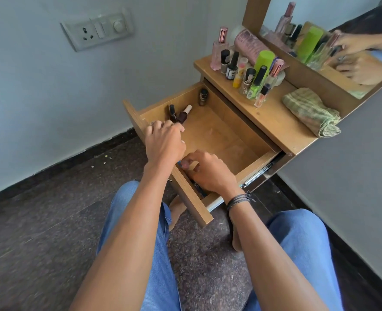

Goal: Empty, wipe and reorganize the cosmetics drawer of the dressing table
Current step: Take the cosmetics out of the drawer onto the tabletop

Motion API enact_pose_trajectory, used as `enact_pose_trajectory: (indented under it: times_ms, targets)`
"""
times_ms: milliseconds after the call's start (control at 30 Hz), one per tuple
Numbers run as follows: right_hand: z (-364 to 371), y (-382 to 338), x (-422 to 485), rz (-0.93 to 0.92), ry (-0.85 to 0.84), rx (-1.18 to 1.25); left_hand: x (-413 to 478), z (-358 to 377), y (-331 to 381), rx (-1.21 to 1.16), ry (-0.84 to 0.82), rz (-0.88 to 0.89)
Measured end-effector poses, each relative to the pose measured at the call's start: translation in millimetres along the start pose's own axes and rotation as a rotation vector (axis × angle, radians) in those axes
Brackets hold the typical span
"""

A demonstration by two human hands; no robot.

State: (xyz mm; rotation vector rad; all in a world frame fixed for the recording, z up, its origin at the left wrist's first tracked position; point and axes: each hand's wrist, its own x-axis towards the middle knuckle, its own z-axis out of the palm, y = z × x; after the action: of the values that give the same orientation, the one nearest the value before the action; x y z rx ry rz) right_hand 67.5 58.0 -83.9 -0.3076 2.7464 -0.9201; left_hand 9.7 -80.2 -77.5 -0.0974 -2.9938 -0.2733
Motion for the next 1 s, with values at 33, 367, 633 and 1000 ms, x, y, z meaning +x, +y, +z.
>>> enact_pose_trajectory:
  times_ms: [33,367,633,1000]
  targets:
    - [0.1,0.7,-0.7,-0.002,0.023,0.012,0.0,0.5,0.1,0.012,-0.002,0.001]
    - [-14.8,11.3,-13.3,0.094,0.153,0.042,1.5,-0.1,-0.4,-0.034,0.018,-0.006]
    - [-5.6,8.0,-10.7,0.114,-0.104,-0.421,0.2,-0.8,-0.5,-0.056,0.037,-0.007]
    - [-17.2,10.4,-2.1,0.127,-0.37,-0.374,-0.1,-1.4,0.8,-0.046,0.02,-0.014]
